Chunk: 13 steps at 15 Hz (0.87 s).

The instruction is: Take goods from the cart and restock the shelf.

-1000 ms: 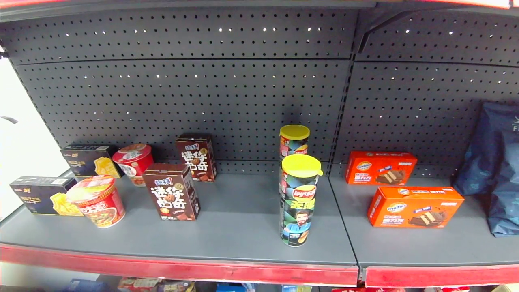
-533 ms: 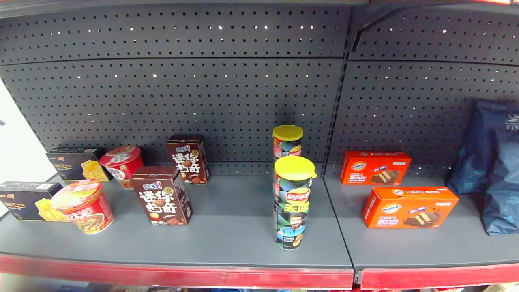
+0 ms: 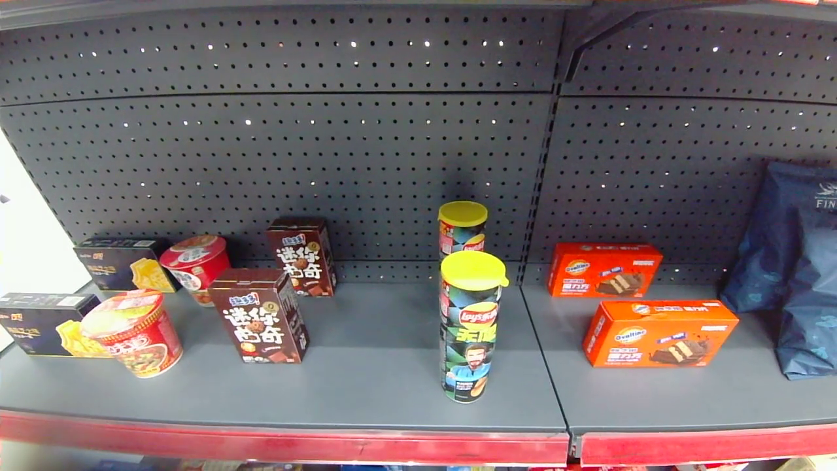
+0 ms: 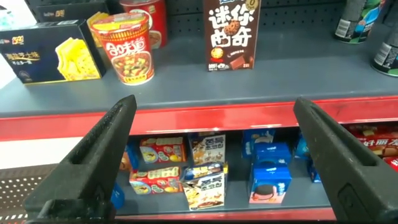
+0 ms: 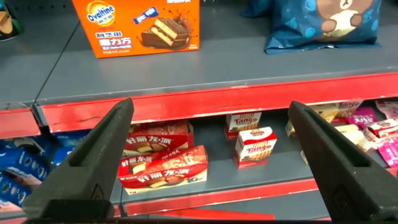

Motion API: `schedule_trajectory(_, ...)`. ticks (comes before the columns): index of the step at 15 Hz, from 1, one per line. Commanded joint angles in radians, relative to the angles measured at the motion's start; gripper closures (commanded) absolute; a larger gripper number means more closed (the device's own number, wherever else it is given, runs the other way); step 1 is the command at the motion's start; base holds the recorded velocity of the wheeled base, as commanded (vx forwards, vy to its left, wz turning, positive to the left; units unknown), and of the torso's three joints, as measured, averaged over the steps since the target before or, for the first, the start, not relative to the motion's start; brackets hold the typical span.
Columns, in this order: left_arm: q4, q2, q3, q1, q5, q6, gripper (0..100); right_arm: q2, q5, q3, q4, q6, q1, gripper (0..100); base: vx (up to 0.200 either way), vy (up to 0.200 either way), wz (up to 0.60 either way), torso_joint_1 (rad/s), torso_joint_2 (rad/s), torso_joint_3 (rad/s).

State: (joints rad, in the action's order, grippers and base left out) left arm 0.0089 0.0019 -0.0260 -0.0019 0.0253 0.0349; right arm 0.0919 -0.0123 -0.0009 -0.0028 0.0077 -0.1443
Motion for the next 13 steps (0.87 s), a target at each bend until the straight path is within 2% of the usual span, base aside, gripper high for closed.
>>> schedule_trajectory(1, 0.0, 0.0, 0.0, 0.0, 0.001, 0.0, 0, 0.002, 0.0, 0.001, 0.0, 0.0, 0.0, 0, 0.0, 0.0, 0.0, 0.0, 0.0, 0.0)
schedule_trajectory(13, 0.0, 0.0, 0.0, 0.0, -0.001, -0.001, 0, 0.002, -0.001, 0.001, 0.0, 0.0, 0.0, 0, 0.0, 0.0, 0.0, 0.0, 0.0, 0.0)
